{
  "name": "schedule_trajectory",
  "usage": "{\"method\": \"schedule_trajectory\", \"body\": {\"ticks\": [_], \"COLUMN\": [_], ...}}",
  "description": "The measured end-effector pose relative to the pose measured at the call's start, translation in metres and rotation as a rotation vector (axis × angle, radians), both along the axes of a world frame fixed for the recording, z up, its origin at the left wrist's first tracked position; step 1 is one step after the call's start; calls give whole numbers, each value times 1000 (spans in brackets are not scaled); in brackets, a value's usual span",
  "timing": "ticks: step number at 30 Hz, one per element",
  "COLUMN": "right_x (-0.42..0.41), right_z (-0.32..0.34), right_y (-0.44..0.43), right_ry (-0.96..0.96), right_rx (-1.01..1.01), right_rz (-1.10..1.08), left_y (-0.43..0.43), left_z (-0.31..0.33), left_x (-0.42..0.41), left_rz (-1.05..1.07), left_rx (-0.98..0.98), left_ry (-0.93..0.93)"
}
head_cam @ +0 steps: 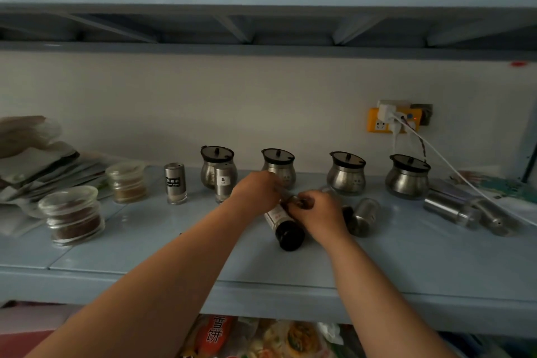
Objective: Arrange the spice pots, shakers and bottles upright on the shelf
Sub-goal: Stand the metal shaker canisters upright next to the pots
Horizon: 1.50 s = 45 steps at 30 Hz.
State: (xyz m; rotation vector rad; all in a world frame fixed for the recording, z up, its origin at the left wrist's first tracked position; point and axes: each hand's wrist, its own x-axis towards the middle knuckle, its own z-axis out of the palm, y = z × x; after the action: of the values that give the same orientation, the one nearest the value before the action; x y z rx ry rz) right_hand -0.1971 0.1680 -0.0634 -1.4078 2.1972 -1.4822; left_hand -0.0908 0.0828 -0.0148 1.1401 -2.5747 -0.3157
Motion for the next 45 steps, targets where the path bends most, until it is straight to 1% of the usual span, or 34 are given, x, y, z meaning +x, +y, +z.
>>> {"method": "schedule_trajectory", "body": {"ticks": [4,6,9,12,17,21,26,30,34,38,42,43,45], "right_x": [2,3,4,5,6,4,5,6,6,7,9,10,12], "right_z": [3,4,5,6,6,2,2,2,0,1,1,2,4], "right_y": [1,2,1,0,1,-5,-5,-6,-6,-6,-6,-5,-3], "right_ry": [67,100,166,234,313,313,331,281,196,197,196,161,28], "right_rx": [-100,-162,-199,-248,-355,-386,-466,-515,-488,-488,-441,-430,-404], "right_rz": [-55,-65,-46,-82,-79,-71,-23,13,84,93,87,104,137], "left_y": [-1,0,3,3,6,5,3,-1,-4,-5,-3,-2,0], "left_z": [1,1,3,4,6,9,12,7,2,2,3,4,4], "left_x": [1,1,2,1,1,-1,-5,-9,-7,-3,-4,-4,-7], "left_rz": [27,41,71,91,127,159,176,187,220,206,112,98,96], "left_rx": [13,20,50,72,153,193,339,462,574,671,796,824,840], "left_ry": [17,55,120,170,317,416,578,796,969,1077,1192,1219,1246]}}
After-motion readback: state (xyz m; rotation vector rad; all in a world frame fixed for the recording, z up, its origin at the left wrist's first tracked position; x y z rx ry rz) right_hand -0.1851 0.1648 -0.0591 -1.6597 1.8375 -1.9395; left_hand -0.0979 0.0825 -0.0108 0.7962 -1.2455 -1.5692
